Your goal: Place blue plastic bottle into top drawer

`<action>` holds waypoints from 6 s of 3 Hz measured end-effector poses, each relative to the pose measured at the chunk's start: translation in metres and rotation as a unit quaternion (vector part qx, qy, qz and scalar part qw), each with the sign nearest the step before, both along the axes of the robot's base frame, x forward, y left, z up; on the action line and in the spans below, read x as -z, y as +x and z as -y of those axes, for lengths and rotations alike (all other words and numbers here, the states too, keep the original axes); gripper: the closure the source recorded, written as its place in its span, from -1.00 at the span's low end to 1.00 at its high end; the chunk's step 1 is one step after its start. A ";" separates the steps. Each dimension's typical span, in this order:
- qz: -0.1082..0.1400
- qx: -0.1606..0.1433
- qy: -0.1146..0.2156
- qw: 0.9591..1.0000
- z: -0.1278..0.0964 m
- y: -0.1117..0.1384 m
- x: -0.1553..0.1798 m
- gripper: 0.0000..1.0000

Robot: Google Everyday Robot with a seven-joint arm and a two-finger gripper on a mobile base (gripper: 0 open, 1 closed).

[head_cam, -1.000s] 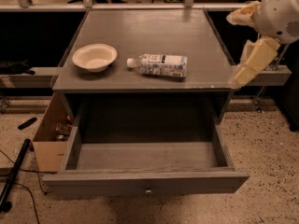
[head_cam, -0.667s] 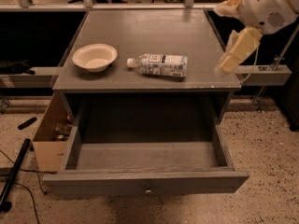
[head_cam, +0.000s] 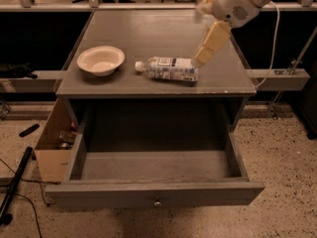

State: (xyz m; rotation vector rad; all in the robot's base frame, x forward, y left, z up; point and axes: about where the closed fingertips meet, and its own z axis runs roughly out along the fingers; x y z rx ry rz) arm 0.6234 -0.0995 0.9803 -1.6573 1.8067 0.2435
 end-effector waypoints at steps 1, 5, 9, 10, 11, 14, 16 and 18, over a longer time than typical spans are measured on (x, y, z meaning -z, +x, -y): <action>-0.014 0.004 0.002 1.000 -0.021 0.022 0.018 -1.00; -0.062 0.020 0.002 0.998 -0.008 0.071 0.126 -1.00; -0.063 0.020 0.002 0.998 -0.008 0.071 0.126 0.38; -0.063 0.020 0.002 0.998 -0.008 0.071 0.126 1.00; -0.064 0.020 0.001 0.998 -0.008 0.071 0.127 1.00; -0.043 0.072 0.056 0.995 0.074 -0.016 0.065 1.00; -0.087 0.136 0.110 0.981 0.101 -0.123 0.084 1.00; -0.100 0.133 0.108 0.980 0.073 -0.105 0.107 1.00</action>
Offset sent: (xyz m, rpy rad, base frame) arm 0.0488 0.0443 -0.0659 -0.0011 0.0883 -0.0269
